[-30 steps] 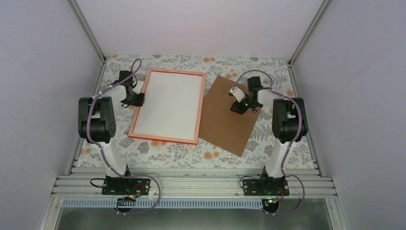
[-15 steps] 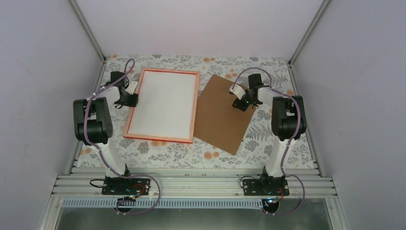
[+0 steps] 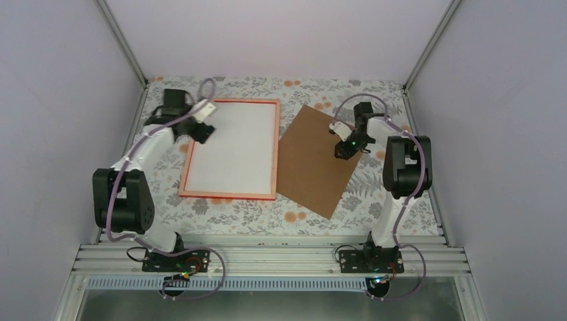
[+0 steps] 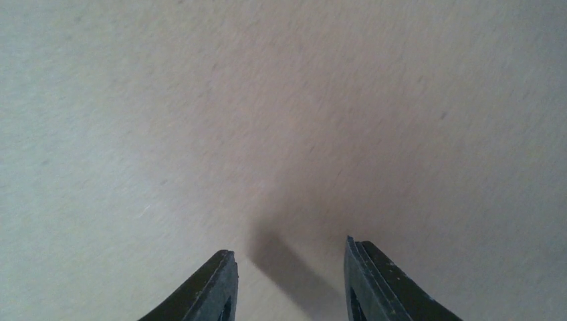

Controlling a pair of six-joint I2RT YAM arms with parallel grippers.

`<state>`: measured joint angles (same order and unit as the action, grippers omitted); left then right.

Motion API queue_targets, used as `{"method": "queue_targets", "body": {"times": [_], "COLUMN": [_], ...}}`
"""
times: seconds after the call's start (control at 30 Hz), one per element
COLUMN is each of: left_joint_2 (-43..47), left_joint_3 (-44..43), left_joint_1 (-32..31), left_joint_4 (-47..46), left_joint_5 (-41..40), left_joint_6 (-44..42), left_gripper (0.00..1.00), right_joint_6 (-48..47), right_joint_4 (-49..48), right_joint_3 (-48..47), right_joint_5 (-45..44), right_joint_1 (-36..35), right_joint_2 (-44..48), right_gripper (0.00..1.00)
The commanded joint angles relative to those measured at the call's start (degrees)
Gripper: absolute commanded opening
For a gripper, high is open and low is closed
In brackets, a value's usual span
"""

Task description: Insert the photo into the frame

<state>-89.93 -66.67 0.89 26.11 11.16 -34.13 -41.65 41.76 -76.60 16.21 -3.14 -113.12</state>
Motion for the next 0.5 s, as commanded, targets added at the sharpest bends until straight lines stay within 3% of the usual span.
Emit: {"method": "queue_targets", "body": {"times": [0.0,0.2,0.47], "left_joint_2": [-0.63,-5.37,-9.93], "left_joint_3": [-2.86,-4.03,-2.68], "left_joint_1": [-14.47,-34.22,-47.57], "left_joint_4": [2.44,5.85,11.84], "left_joint_5": [5.06,6.57,6.64], "left_joint_6": [-7.23,-13.91,-25.18], "left_gripper": [0.88,0.90,0.89], "right_joint_6": [5.65,7.75,8.49], "right_joint_4": [8.19,6.10,2.94], "right_joint_3": [2.23,11.18,17.09], "right_joint_5": [2.77,3.14,-1.58], "right_joint_1": [0.09,-0.72,-4.37], "right_joint_2": [4.17,6.99,8.69], "right_gripper": [0.41,0.40,0.40]}}
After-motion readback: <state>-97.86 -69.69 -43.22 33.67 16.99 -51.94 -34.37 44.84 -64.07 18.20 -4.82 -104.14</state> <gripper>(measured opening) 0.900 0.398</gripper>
